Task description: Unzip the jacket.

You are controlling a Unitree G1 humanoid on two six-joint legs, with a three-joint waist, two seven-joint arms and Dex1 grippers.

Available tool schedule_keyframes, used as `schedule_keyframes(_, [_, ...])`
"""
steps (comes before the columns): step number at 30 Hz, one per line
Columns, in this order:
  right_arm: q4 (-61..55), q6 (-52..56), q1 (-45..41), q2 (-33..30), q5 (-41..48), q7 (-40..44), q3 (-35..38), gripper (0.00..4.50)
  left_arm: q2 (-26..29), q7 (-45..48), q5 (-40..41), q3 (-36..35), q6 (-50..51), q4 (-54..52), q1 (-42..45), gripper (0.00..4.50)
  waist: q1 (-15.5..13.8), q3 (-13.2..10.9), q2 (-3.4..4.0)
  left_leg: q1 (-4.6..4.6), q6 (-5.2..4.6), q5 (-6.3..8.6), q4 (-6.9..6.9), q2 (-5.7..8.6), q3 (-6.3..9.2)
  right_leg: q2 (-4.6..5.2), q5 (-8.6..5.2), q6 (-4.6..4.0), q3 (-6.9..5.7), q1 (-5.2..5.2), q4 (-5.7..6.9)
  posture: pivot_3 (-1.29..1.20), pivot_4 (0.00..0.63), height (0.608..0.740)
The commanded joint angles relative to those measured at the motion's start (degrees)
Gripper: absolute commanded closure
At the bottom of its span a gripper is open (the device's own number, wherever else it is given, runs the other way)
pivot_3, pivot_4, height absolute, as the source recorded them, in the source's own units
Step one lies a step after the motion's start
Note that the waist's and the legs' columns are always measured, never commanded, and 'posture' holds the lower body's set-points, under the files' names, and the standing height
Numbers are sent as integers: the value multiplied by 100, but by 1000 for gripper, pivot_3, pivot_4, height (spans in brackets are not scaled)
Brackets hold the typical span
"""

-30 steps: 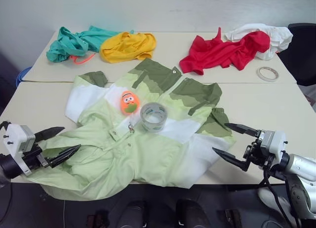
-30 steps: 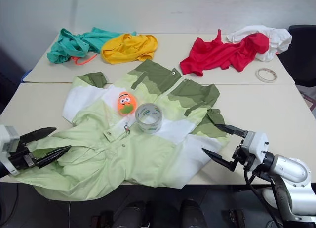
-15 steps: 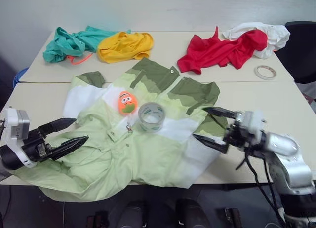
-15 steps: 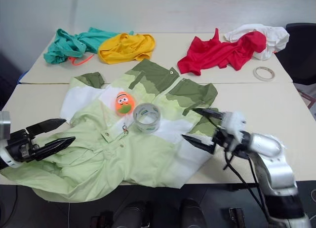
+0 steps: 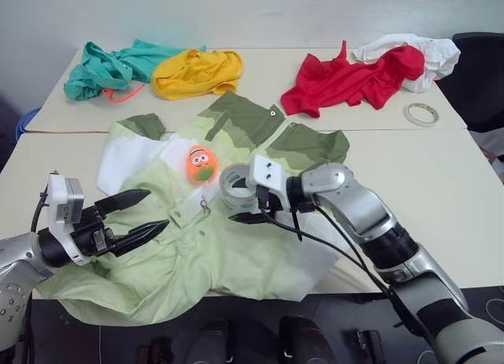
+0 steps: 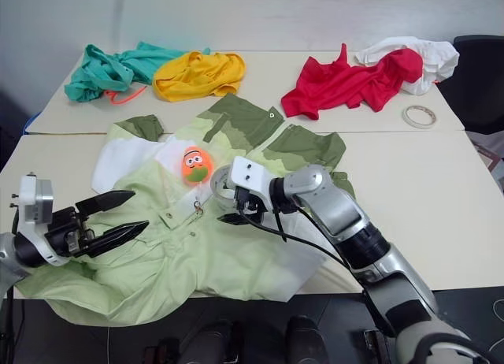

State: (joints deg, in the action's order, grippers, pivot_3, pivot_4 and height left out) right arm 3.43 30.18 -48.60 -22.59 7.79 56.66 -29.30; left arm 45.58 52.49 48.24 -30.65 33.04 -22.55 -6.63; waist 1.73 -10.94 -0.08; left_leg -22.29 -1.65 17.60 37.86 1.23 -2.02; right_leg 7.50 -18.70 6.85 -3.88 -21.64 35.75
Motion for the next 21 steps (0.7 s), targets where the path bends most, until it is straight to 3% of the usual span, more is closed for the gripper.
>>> schedule_keyframes(1, [96, -55, -206, 5, -257, 220, -151, 2157, -69, -45, -32, -47, -141, -264, -68, 0, 2, 0, -1, 1, 0, 0, 0, -2, 0, -1, 0, 0, 0, 0, 2, 0, 150, 740])
schedule_keyframes(6, [148, -279, -192, -143, -243, 651, -15, 3818, -261, -113, 135, 31, -197, -250, 131, 0, -10, 1, -2, 0, 2, 2, 1, -1, 4, 0, 0, 0, 1, -2, 6, 0, 150, 740])
schedule_keyframes(8, [98, -561, -45, -165, 51, 840, 307, 4234, -349, -178, 113, 145, -199, -220, 283, 0, -16, 3, -6, 1, 0, 2, 2, -1, 6, 0, 0, 0, -2, 1, 6, 0, 150, 740])
schedule_keyframes(11, [-459, -1058, 486, -398, 1050, 1503, 1240, 4234, -439, -138, -74, 470, -326, -259, 433, 0, -48, 3, -7, -1, -1, 4, 4, 1, 11, 0, 0, 0, -8, 5, 4, 0, 150, 740])
schedule_keyframes(15, [-837, 5, 916, -1220, 2052, 1279, 2810, 4234, -465, -121, -150, 771, -361, -271, 574, 0, -43, 0, -7, -6, -9, 9, 8, 6, 3, 3, 2, 4, -36, 6, -2, 0, 150, 740])
schedule_keyframes(18, [-265, -15, 1172, -2302, 1712, 1097, 3540, 4234, -469, -88, -200, 936, -392, -295, 627, 0, -87, 0, -7, -5, -11, 9, 14, 4, 2, 8, 3, 5, -40, 14, -13, 0, 150, 740])
schedule_keyframes(21, [1149, -360, 1318, -3341, 921, 636, 3812, 4234, -481, -52, -263, 1127, -451, -301, 728, 0, -153, 0, -7, -5, -9, 10, 12, -1, -2, 6, 3, 5, -33, 15, -22, 0, 150, 740])
